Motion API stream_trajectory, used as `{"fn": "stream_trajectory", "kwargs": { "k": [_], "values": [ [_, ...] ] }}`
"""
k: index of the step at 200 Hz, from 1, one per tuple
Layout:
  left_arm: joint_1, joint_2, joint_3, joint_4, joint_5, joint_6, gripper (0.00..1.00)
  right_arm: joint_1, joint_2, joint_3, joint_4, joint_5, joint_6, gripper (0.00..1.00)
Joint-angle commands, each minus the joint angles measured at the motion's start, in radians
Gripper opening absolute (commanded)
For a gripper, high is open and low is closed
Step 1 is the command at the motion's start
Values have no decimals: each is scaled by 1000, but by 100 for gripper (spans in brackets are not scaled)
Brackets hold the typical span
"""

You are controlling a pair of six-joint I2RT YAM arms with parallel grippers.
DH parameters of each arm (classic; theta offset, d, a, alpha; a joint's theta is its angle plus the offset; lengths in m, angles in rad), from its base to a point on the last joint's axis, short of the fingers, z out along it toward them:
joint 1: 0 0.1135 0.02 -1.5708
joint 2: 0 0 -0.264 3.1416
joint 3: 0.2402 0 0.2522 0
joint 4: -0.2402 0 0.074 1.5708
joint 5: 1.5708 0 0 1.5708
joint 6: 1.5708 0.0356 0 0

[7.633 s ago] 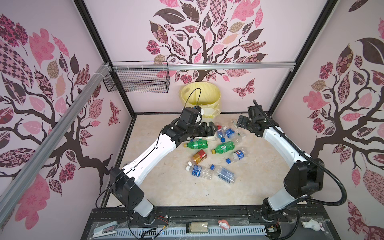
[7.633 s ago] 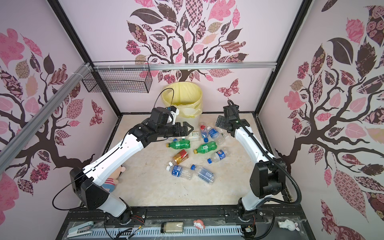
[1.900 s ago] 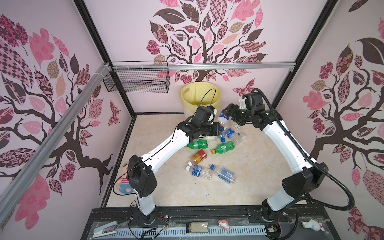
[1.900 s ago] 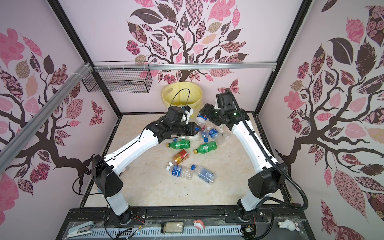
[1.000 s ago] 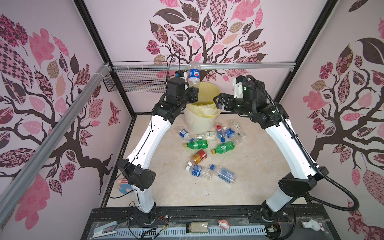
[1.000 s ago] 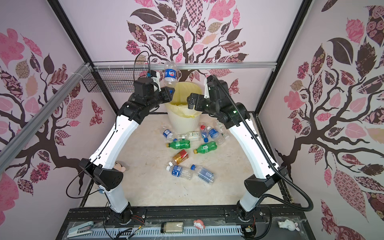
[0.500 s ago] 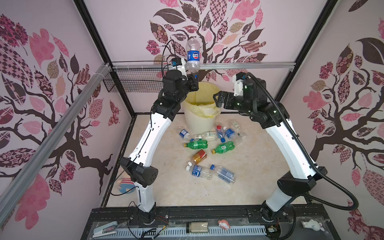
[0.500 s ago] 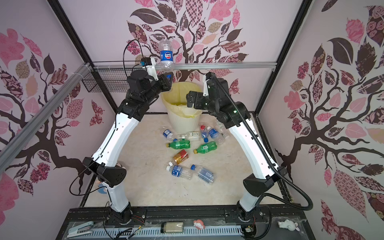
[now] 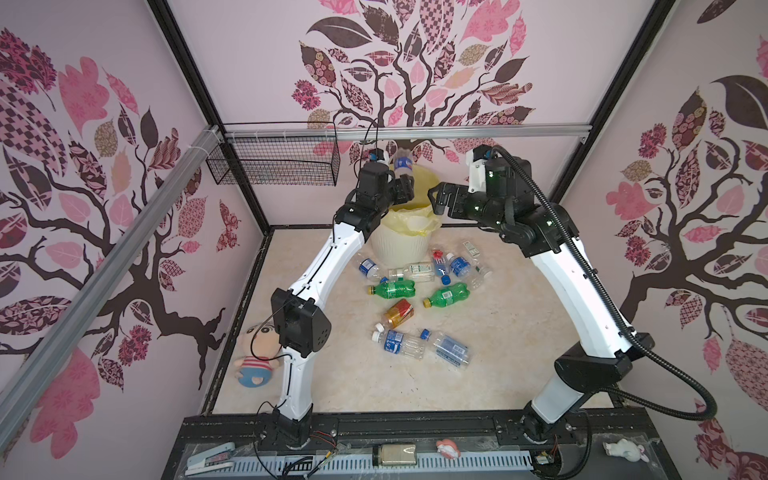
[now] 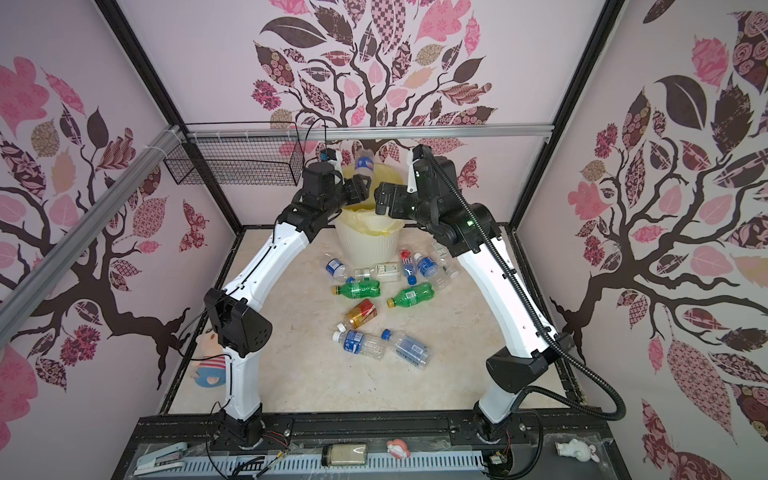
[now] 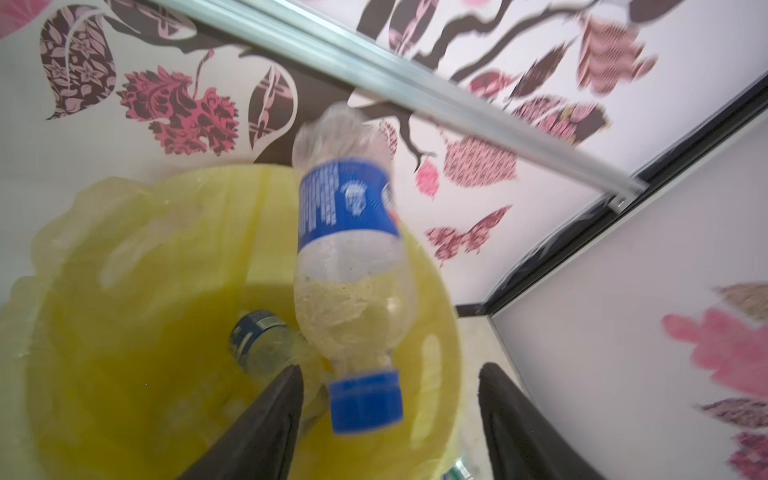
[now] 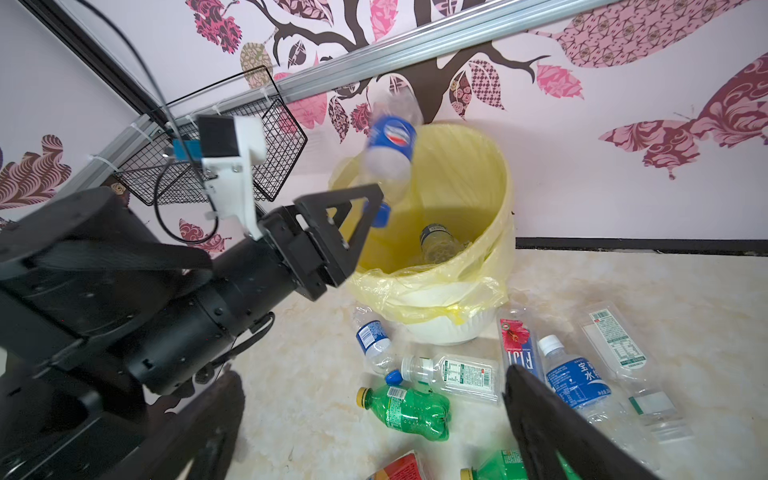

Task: Throw the plastic bottles in the bin
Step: 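Raise both held bottles over the bin and open both grippers, then lower both empty grippers toward the bottles lying beside the bin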

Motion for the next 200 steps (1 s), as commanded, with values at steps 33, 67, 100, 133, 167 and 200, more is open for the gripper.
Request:
{"fn": "stream_trajectory", "kwargs": {
  "k": [33, 67, 100, 133, 167, 200],
  "values": [
    [-19, -62, 5, 4, 2, 15, 97, -2, -4, -7, -13, 13, -3, 100],
    [-29, -75, 1, -15, -3, 21, 97, -2, -4, -12, -14, 7, 2, 100],
    [-34, -90, -5, -32, -16, 32, 97, -2, -1, -20, -13, -2, 10, 100],
    [-36, -109, -19, -34, -25, 50, 97, -1, 1, -19, -11, -6, 15, 100],
    [-35, -137, -45, -41, -43, 68, 97, -1, 8, -13, -10, -16, 21, 100],
    [-32, -189, -110, -40, -73, 64, 97, -1, 19, -14, -10, -24, 26, 100]
  ]
}}
